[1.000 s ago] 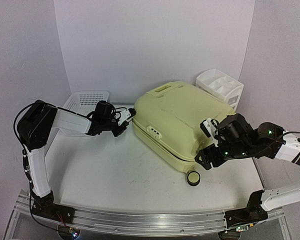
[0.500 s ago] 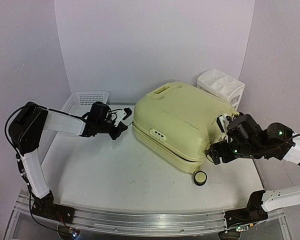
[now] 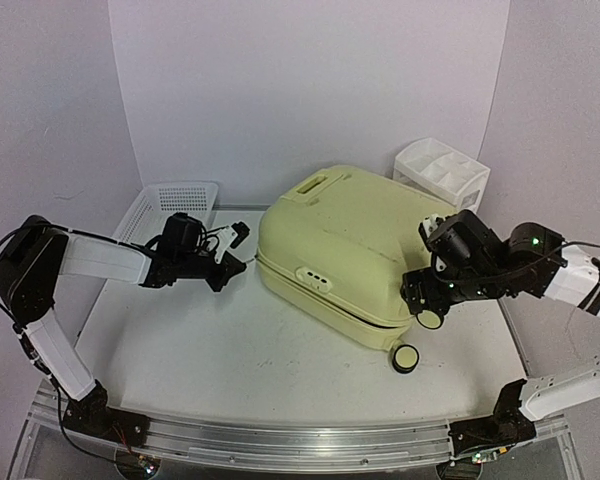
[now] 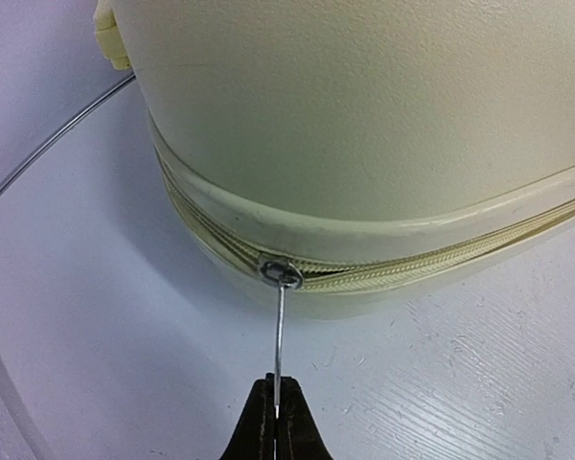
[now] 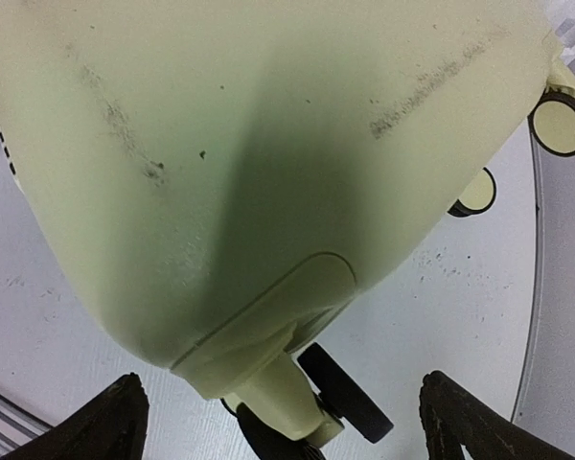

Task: Open, take out, and arrange the luggage
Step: Rotate the luggage at the center of the board, then open the zipper on the luggage.

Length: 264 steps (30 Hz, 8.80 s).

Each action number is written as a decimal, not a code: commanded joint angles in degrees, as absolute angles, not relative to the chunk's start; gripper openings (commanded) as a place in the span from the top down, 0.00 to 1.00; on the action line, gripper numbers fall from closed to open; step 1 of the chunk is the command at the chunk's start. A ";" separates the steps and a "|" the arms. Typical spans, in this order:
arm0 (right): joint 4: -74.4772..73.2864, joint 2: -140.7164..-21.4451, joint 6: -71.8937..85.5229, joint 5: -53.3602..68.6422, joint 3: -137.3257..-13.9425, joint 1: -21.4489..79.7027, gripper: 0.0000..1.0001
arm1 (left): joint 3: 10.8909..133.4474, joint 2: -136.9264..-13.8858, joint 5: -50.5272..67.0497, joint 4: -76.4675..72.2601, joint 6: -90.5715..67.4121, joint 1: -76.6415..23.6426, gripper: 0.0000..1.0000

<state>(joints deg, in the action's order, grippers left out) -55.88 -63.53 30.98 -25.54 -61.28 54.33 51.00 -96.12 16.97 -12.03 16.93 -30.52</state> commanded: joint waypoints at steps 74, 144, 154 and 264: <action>-48.06 -85.86 28.90 4.54 -91.13 38.59 0.19 | 38.14 -68.99 8.24 3.31 -7.20 -54.52 1.00; -49.49 -130.88 43.30 -14.66 -136.75 52.96 0.28 | 38.92 -67.43 22.40 4.22 -6.39 -50.47 1.00; -59.14 -132.03 48.74 -21.78 -138.14 55.25 0.32 | 40.16 -69.52 18.77 4.11 -7.70 -58.15 1.00; -57.13 -100.11 21.81 -28.39 -100.96 54.83 0.05 | 37.62 -70.53 15.81 3.69 -13.11 -60.38 1.00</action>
<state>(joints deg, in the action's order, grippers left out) -52.34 -101.91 25.23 -26.61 -99.44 55.00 35.24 -70.17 14.66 4.08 -15.11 -59.86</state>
